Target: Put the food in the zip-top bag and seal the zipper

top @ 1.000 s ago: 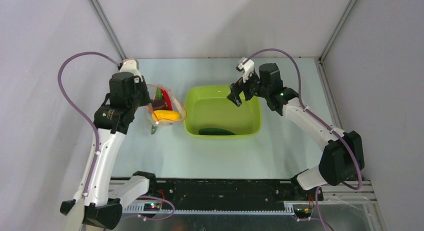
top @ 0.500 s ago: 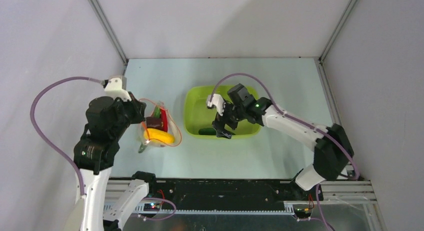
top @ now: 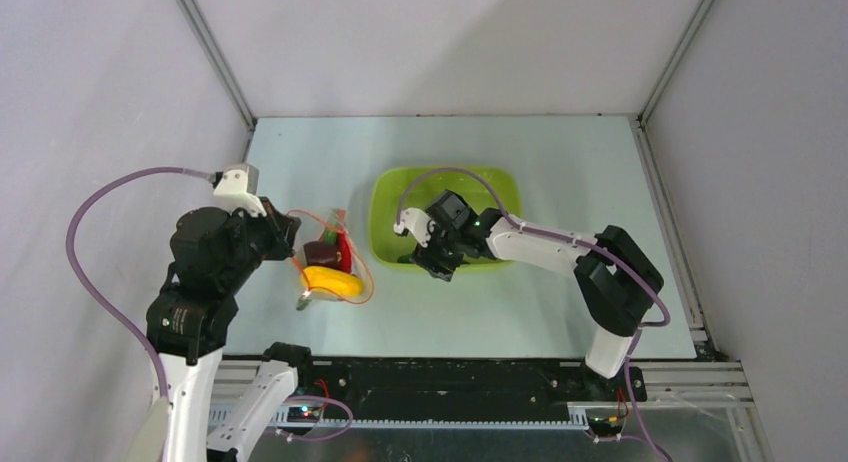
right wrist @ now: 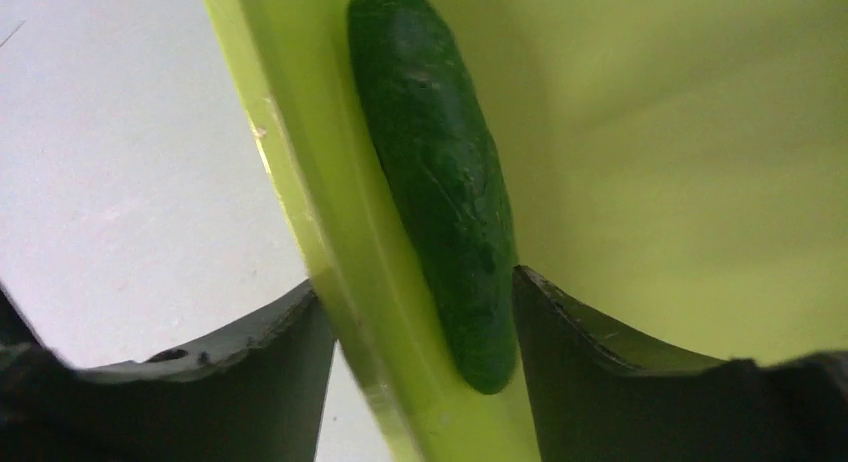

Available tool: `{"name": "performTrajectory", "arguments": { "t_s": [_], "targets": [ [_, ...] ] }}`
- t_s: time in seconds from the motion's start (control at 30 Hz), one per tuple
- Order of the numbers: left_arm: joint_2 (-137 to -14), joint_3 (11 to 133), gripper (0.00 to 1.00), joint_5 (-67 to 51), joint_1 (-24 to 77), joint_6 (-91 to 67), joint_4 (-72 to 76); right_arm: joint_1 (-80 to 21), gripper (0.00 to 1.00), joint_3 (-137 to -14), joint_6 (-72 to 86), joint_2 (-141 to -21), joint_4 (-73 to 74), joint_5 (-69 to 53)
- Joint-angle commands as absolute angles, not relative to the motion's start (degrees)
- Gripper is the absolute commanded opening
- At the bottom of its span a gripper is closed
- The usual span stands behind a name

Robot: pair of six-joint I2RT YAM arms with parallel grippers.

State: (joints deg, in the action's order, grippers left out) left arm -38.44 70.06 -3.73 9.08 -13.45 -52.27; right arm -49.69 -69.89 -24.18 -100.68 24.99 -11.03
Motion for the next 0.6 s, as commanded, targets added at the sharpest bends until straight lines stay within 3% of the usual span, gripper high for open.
{"name": "performTrajectory", "arguments": {
  "t_s": [0.0,0.1,0.17,0.4,0.57],
  "targets": [
    [-37.1,70.08,0.06,-6.33,8.62,-13.02,-49.68,-47.98,0.61,-71.63,-18.5,-102.54,18.42,-1.75],
    [-36.73,68.98,0.07,-7.82,8.64,-13.37,-48.35,-46.94,0.41,-71.87,-13.7,-103.73,15.0,3.52],
    [-37.01,67.97,0.07,-9.4,8.63,-14.12,-47.1,-46.23,0.36,-72.46,-10.36,-104.39,12.85,9.14],
    [-39.82,65.77,0.04,-16.84,8.75,-17.22,-43.12,-40.82,0.28,-82.99,6.49,-110.93,15.7,22.24],
    [-41.55,63.14,0.03,-22.2,8.94,-20.81,-36.74,-38.43,0.33,-93.75,10.48,-119.29,24.24,32.2]
  ]
}}
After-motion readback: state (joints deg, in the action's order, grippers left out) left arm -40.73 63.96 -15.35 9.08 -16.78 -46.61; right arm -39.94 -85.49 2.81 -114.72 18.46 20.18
